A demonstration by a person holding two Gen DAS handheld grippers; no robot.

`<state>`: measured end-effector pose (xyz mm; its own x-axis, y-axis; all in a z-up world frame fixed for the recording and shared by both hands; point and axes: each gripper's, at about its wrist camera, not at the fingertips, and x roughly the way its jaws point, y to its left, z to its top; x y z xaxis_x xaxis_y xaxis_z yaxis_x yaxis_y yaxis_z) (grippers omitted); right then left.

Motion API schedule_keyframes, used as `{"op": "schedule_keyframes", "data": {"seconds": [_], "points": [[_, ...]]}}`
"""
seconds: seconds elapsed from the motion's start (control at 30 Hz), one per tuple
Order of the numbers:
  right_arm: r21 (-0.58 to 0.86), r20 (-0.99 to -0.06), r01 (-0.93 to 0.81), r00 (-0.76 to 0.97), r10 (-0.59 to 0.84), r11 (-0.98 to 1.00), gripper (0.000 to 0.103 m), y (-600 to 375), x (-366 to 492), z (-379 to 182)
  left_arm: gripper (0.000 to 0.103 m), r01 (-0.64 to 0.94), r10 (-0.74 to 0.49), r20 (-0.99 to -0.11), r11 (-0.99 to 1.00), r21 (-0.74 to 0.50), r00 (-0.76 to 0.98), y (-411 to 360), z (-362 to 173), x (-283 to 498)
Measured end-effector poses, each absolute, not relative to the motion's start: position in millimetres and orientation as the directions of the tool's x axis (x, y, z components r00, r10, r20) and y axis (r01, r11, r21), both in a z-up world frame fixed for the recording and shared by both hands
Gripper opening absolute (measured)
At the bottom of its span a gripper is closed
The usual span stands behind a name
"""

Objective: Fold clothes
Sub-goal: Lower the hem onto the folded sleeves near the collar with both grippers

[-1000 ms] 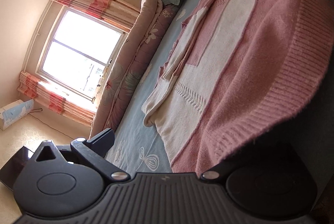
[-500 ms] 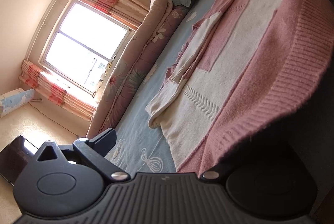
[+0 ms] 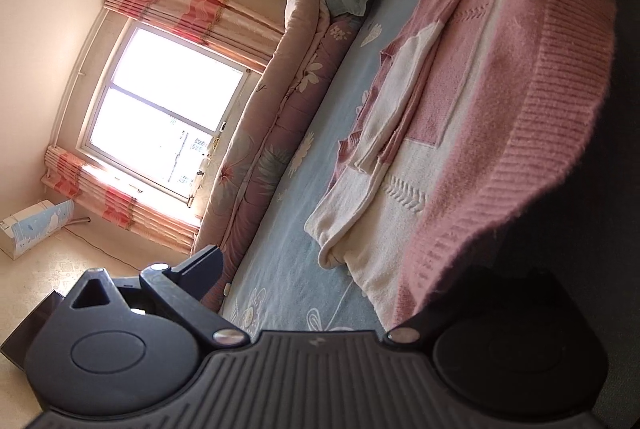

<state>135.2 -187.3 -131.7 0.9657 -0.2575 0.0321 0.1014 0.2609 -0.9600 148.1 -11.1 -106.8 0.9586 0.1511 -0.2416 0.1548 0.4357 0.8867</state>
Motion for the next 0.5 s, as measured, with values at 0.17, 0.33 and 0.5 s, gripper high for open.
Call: {"op": "schedule_keyframes", "data": {"seconds": [0.17, 0.33, 0.5], "points": [[-0.959, 0.049, 0.118, 0.964, -0.261, 0.257, 0.103, -187.0, 158.5, -124.0, 0.101, 0.145, 0.163, -0.236, 0.436, 0.888, 0.958, -11.1, -103.2, 168.2], [-0.961, 0.055, 0.123, 0.964, -0.262, 0.247, 0.103, -188.6, 184.8, -121.1, 0.101, 0.124, 0.184, -0.223, 0.437, 0.891, 0.957, -10.6, -101.0, 195.8], [-0.960, 0.065, 0.134, 0.961, -0.269, 0.248, 0.103, -190.0, 211.3, -120.7, 0.101, 0.114, 0.197, -0.220, 0.442, 0.890, 0.955, -9.6, -100.5, 221.9]]}}
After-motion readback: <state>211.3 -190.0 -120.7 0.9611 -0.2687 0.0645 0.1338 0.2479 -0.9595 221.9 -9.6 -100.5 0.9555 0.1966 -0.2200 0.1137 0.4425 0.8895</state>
